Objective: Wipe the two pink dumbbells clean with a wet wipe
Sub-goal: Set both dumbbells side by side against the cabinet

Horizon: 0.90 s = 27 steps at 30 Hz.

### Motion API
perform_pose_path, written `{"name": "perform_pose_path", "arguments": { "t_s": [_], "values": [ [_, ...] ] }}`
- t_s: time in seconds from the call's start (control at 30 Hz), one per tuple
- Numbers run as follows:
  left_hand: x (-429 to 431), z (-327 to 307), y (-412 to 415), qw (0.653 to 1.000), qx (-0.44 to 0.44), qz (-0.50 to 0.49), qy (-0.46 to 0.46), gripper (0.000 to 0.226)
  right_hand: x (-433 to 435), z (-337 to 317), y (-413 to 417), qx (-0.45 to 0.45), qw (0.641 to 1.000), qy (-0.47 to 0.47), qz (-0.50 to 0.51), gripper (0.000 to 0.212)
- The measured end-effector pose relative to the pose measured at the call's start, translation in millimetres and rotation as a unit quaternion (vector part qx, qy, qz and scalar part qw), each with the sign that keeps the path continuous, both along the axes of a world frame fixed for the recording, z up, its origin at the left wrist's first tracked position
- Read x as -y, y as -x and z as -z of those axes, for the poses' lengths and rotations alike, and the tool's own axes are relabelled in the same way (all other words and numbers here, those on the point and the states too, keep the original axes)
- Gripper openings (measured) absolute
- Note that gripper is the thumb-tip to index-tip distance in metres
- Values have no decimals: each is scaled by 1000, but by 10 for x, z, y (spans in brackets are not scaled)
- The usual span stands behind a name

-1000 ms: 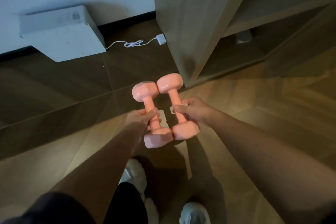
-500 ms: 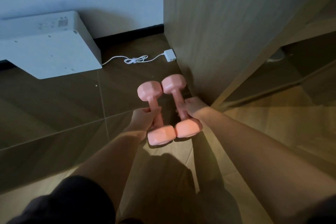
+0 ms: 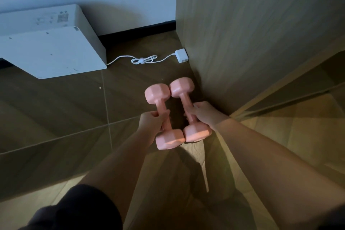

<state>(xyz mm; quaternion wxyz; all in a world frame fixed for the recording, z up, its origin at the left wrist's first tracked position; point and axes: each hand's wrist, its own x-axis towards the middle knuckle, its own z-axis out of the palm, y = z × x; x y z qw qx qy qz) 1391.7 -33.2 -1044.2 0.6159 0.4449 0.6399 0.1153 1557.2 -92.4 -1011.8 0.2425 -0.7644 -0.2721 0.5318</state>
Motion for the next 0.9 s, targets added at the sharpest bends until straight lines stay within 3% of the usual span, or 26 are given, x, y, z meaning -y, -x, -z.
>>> {"name": "perform_pose_path", "arguments": {
  "t_s": [0.1,0.27,0.37,0.5,0.8,0.9],
  "values": [
    [16,-52,-16,998,-41,34,-17,17,32,-30,62,100,993,4,-60,54],
    [44,-162,-2,991,-89,89,-34,18,56,-118,101,280,942,57,-178,31],
    [83,-178,7,989,-104,93,-49,15,51,-144,121,290,938,93,-168,36],
    [88,-149,-17,986,-124,77,-75,18,12,-127,159,273,953,92,-93,25],
    [107,-165,-184,989,-103,81,-68,4,30,-149,201,368,922,101,-67,20],
    [109,-188,-221,988,-102,91,-68,11,8,-163,209,395,911,94,-68,11]
  ]
}}
